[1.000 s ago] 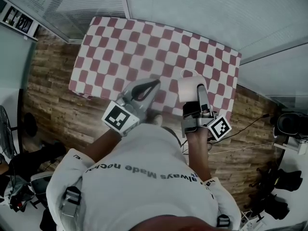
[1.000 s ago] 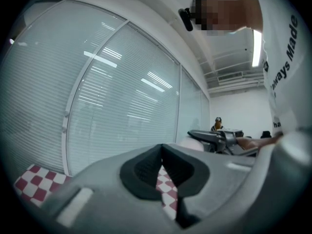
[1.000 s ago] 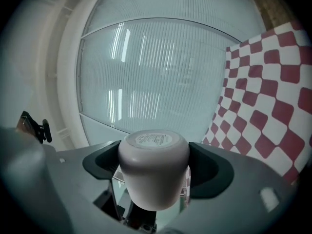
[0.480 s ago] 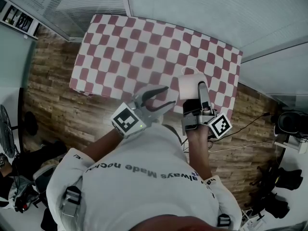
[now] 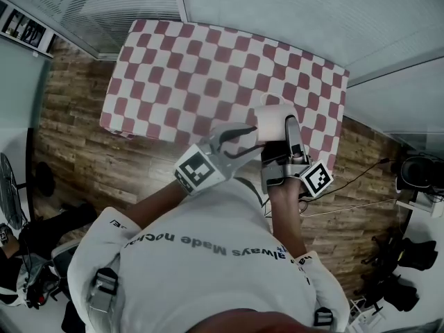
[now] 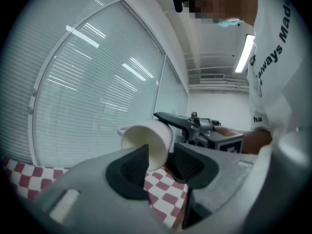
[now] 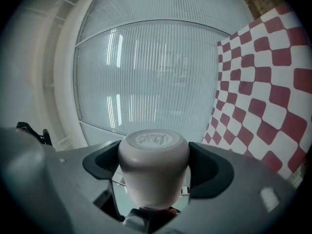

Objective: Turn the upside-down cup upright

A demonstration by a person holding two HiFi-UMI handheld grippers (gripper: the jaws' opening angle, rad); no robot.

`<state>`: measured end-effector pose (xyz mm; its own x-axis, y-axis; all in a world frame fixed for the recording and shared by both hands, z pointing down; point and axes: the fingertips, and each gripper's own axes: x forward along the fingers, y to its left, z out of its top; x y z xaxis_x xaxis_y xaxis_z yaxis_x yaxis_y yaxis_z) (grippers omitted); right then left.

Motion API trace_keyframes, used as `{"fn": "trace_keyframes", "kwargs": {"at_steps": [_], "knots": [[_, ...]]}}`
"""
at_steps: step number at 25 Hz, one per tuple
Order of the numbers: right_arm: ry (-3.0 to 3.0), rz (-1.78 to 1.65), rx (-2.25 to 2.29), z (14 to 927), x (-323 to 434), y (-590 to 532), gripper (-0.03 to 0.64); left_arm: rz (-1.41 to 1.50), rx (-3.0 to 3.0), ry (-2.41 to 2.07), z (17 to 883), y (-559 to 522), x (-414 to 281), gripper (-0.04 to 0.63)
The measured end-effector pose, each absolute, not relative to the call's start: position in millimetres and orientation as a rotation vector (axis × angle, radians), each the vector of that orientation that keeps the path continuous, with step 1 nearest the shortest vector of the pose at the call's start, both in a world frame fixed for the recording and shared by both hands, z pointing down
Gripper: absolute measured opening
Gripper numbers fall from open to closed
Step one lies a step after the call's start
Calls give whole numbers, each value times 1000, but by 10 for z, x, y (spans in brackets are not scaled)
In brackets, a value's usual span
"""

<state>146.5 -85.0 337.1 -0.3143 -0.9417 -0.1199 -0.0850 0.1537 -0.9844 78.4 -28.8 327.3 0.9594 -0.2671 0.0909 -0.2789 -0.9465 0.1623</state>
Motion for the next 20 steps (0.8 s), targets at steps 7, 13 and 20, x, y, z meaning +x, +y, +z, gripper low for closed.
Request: {"fn": "trace_keyframes", "kwargs": {"at_steps": [7,13,20], "knots": [[1573,-1286,-1004,3394,1397,-833,431,97,2950,-384,3274,-286,853,137],[1533,-1308,-970,3434,1344,-819,431,86,2965,-325,3268,-220,878,51],[1513,-1310,-931,3437,1327,-805,431,106,2982,-202,3254,-124,911,23]]}}
